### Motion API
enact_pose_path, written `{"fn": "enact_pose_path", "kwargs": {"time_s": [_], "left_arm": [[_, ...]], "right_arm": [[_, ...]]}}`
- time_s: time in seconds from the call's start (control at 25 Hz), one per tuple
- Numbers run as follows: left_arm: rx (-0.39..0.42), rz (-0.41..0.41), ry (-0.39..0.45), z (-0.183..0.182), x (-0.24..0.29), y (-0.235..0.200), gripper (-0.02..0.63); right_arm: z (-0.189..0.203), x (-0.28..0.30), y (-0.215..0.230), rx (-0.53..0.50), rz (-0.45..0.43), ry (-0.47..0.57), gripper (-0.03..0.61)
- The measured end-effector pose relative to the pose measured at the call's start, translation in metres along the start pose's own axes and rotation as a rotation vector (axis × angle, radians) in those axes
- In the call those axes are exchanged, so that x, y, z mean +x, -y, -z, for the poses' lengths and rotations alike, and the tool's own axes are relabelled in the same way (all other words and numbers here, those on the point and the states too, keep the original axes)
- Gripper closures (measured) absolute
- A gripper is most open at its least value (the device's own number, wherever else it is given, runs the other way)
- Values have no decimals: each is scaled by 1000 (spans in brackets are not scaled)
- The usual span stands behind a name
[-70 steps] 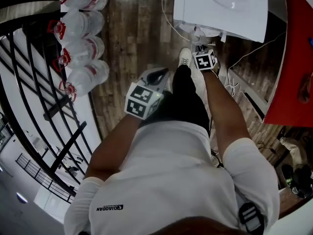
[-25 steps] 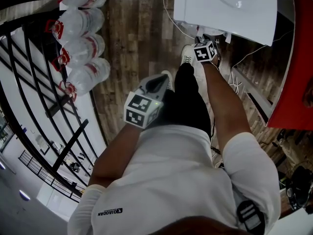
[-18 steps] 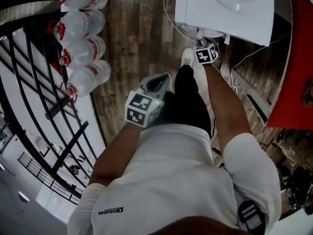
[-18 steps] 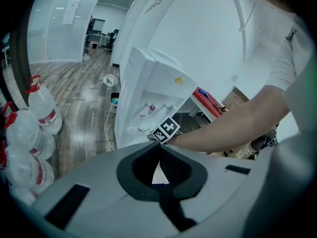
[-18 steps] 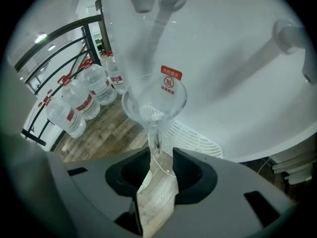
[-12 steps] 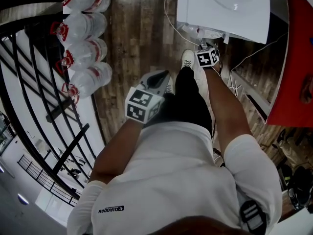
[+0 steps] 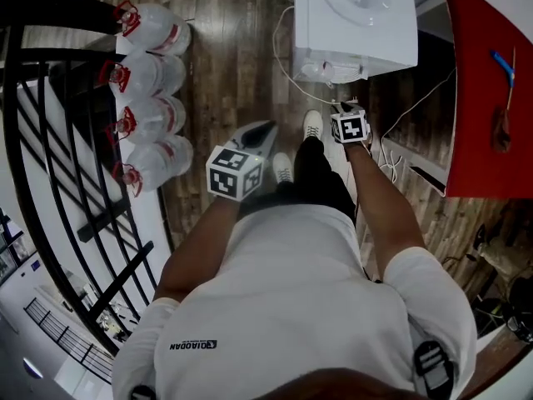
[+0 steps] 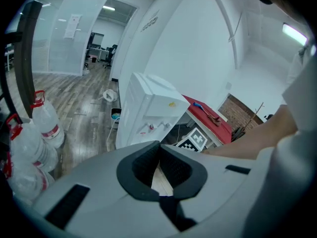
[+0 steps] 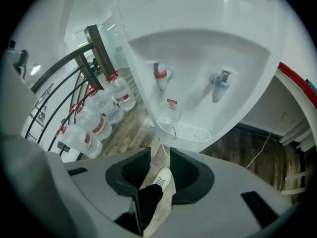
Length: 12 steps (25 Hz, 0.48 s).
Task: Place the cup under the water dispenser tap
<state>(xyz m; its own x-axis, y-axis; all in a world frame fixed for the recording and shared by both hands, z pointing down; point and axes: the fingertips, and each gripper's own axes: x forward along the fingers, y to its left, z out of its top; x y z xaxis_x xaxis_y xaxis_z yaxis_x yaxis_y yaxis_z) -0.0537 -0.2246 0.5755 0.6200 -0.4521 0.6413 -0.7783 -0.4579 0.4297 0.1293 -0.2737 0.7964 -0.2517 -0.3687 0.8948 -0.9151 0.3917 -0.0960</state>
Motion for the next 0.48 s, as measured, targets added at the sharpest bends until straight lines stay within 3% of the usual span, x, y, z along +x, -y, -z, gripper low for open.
{"fn": "enact_pose_path", "kwargs": {"time_s": [0.28, 0.4, 0.44, 0.48], "left_arm": [[49, 16, 58, 1, -35, 17, 617], [62, 28, 76, 4, -47, 30, 617], [69, 34, 85, 3, -51, 35, 617], [77, 41, 99, 0, -55, 39, 617]], "right_arm": [[-16, -79, -36, 66, -46, 137, 459], [-14, -114, -61, 124, -134, 149, 466], [-15, -126, -71, 148, -181, 149, 523], [-17, -140, -81, 163, -227, 152, 540]]}}
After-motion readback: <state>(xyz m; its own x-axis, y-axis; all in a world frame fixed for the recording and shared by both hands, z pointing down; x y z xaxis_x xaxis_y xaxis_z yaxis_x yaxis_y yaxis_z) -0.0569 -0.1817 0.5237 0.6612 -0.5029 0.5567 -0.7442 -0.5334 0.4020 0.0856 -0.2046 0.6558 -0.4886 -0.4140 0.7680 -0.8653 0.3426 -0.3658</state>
